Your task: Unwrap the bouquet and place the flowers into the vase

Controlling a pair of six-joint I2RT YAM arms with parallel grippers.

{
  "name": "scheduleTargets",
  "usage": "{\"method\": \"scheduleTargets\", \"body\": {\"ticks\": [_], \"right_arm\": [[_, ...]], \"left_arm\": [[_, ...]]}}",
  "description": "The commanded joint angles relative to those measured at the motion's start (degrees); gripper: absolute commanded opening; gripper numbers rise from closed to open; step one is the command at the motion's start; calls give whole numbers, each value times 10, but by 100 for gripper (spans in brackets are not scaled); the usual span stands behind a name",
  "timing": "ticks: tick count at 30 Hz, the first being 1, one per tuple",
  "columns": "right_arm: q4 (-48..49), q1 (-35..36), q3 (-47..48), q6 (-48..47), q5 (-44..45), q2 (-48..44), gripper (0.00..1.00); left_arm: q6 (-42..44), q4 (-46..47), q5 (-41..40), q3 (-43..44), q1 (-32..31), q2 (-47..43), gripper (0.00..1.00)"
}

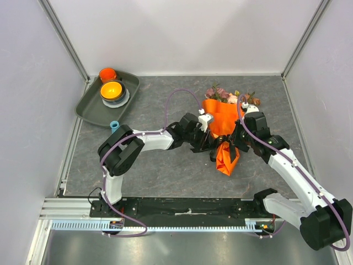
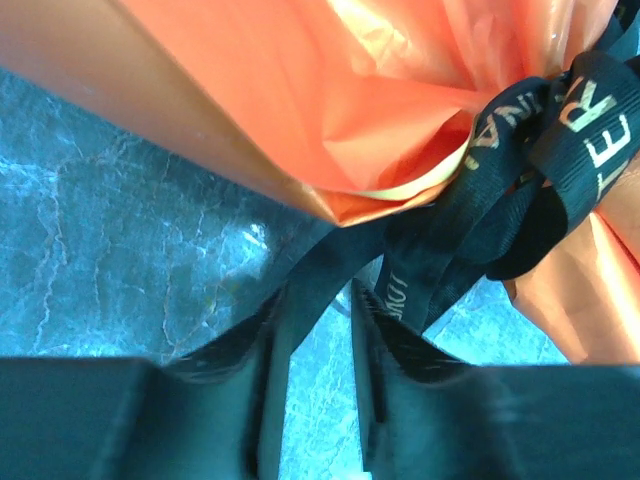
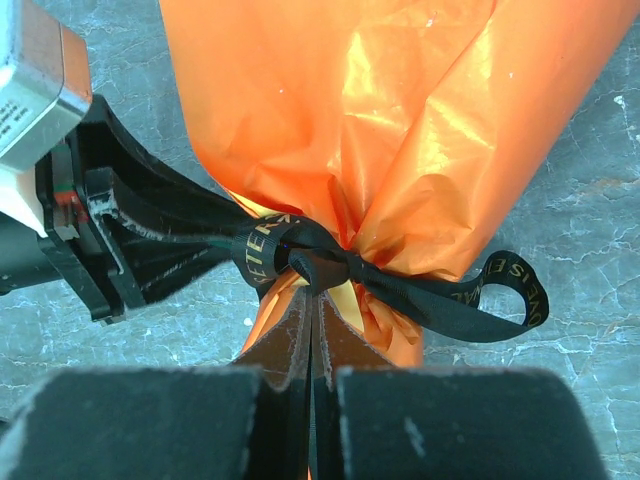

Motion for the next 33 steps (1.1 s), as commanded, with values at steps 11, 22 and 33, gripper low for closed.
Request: {"method": "scheduleTargets", "body": {"ticks": [11,22,33], "right_arm": [[6,0,38,-8,-33,-10,0],[-1,1,54,-7,-38,-12,0],[-2,1,50,-11,-55,-14,0]], "left_arm": [[95,12,115,4,13,-34,57],[113,10,60,-24,21,-70,48],[44,52,144,-20,82,-33,46]]}}
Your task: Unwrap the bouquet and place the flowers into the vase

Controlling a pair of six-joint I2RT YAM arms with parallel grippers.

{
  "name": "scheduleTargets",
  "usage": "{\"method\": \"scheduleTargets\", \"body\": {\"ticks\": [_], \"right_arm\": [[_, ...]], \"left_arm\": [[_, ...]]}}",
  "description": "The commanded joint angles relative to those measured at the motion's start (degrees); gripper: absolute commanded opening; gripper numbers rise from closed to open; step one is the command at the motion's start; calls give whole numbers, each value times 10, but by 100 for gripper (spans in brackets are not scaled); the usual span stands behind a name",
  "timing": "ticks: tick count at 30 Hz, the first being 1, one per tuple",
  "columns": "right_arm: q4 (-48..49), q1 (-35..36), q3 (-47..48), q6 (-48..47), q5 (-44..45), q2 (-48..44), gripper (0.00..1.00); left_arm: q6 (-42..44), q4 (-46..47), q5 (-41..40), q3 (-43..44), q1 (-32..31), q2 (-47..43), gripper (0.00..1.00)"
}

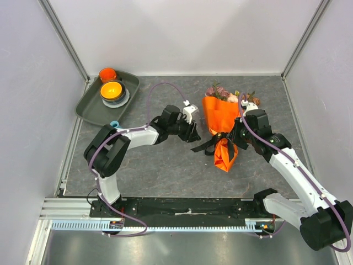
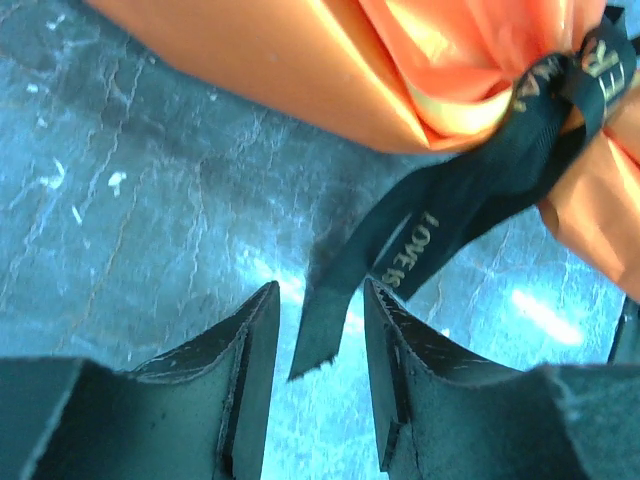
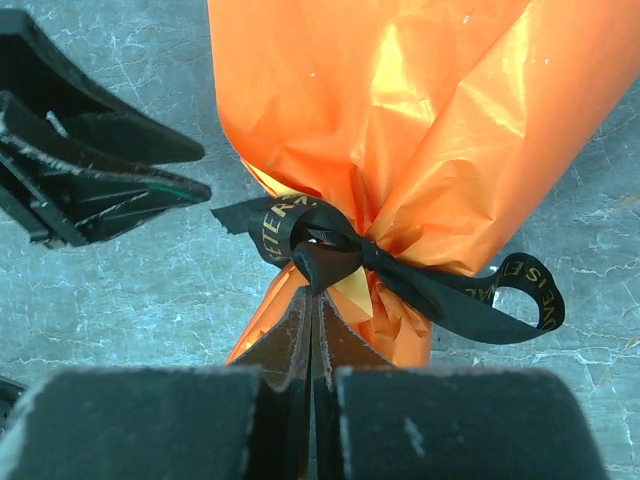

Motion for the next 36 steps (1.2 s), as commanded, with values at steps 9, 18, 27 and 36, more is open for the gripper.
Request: {"method": "scheduleTargets", "body": {"ticks": [9,18,27,36], "right_arm": [[9,1,36,-4,-18,-21,0],[10,1,32,0,-20,-20,0],[18,1,16,7,-28,-22,0],[21,1,13,8,-29,-23,0]], "left_arm": [[-9,-15,50,101,-29,90,56],[-21,25,105,102,-43,105,63],[-54,76,52,101,-55,121,66],[-63,119,-7,98,-83,129,59]]}}
